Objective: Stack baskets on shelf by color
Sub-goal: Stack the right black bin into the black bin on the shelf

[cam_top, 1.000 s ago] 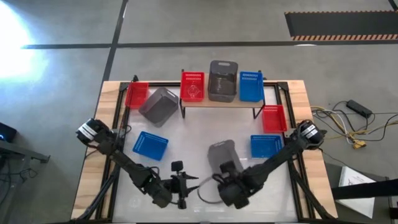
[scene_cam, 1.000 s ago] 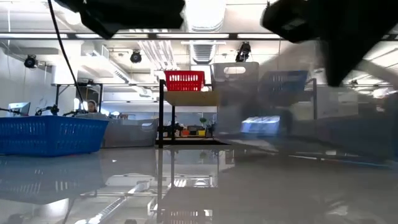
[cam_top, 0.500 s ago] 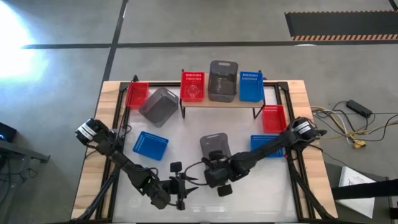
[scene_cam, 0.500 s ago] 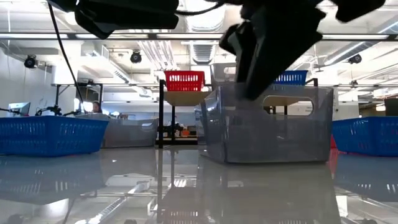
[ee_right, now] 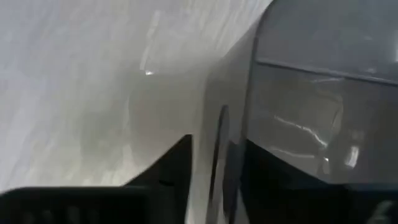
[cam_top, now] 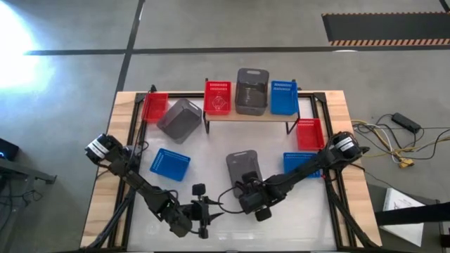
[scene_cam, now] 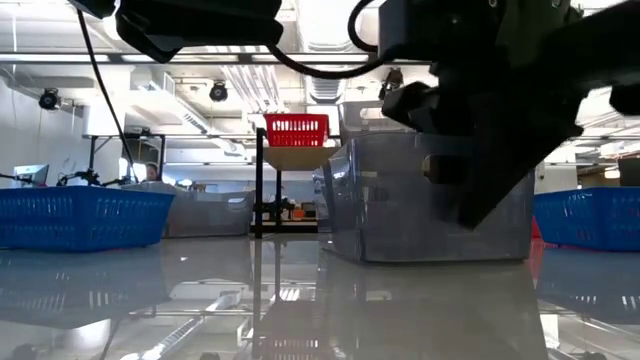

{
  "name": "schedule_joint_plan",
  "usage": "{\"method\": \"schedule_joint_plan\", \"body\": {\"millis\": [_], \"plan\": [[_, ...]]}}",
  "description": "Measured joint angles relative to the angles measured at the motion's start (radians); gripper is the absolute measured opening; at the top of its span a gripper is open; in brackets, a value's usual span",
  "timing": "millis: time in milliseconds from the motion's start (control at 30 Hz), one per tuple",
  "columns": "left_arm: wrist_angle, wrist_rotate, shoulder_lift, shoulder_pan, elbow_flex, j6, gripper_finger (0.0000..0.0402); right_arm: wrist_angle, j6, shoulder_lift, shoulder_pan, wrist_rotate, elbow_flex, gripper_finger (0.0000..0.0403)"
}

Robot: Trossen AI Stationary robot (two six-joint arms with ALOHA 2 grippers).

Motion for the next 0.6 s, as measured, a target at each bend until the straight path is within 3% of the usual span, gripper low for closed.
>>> {"method": "schedule_joint_plan", "body": {"millis": [167, 333, 600], "plan": [[0.000, 0.000, 0.000, 0.000, 0.000, 0.000, 0.0132, 0.023, 0.016, -0.002, 0.014, 0.003, -0.020, 0.0019], [0.000, 0.001, 0.001, 0.000, 0.000, 0.000, 0.0132, -0.039, 0.046, -0.009, 0.059, 0.052, 0.056, 0.0010], [0.000, 0.001, 0.001, 0.000, 0.000, 0.000, 0.0132, -0.437, 0.106, -0.027, 0.137, 0.341, 0.373, 0.0009]]}}
